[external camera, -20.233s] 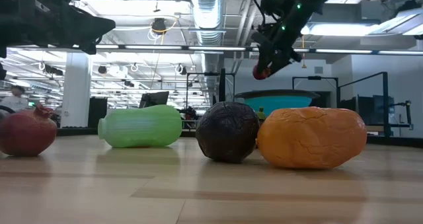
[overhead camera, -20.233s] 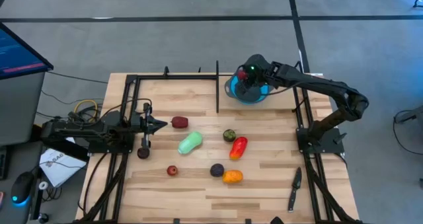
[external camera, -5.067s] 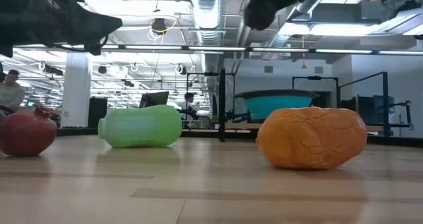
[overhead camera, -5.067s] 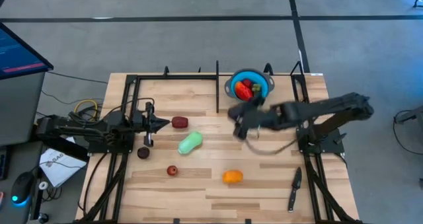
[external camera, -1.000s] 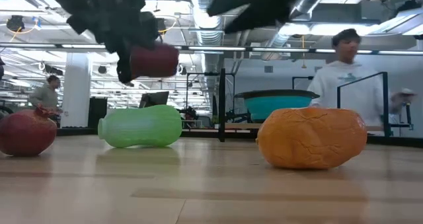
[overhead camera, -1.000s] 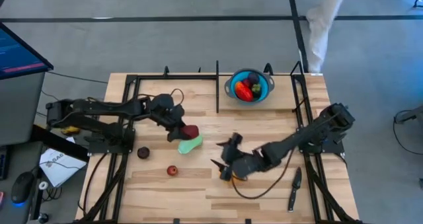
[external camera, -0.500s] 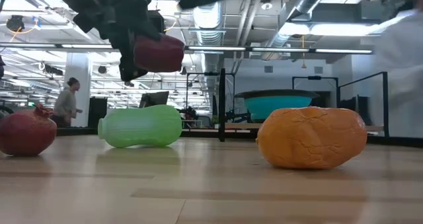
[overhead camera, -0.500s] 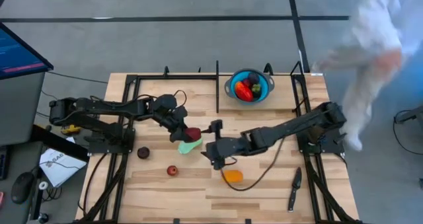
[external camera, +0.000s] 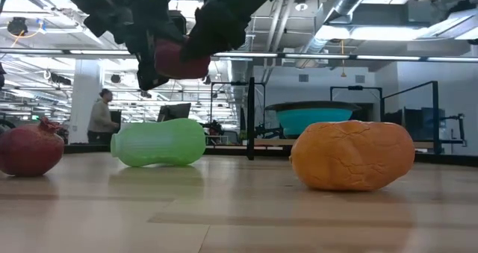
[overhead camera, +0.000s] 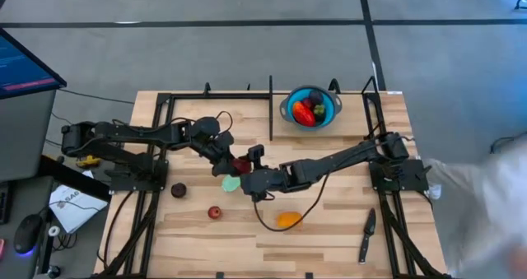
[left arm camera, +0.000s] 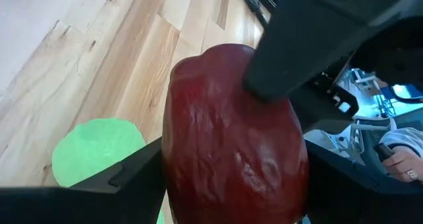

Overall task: Pick & Place Fruit
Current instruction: Put the red apple into the blue strainer bowl on the shelf

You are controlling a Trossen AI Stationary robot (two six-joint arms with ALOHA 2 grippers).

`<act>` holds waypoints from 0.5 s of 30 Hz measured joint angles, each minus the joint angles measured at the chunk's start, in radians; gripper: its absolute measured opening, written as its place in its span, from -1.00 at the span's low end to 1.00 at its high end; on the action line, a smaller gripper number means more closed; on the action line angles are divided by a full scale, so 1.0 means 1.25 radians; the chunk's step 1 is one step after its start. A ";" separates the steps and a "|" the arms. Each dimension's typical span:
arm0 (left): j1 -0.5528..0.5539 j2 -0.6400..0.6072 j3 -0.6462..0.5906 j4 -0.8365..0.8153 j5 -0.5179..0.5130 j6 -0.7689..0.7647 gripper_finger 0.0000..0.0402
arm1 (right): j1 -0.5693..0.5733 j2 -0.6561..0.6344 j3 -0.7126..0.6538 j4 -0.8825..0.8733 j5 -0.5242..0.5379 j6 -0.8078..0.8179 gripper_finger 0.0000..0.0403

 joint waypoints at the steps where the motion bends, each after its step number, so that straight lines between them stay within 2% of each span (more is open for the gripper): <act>1: 0.000 0.000 0.000 0.000 0.000 0.000 0.38 | 0.000 0.000 0.000 0.000 -0.001 0.000 0.71; 8: 0.000 0.000 0.000 0.009 -0.001 0.000 0.39 | -0.002 -0.001 0.000 -0.010 -0.004 0.012 0.46; 15: 0.002 0.000 -0.001 0.020 -0.005 0.020 0.42 | -0.005 -0.003 -0.004 -0.017 -0.004 0.123 0.24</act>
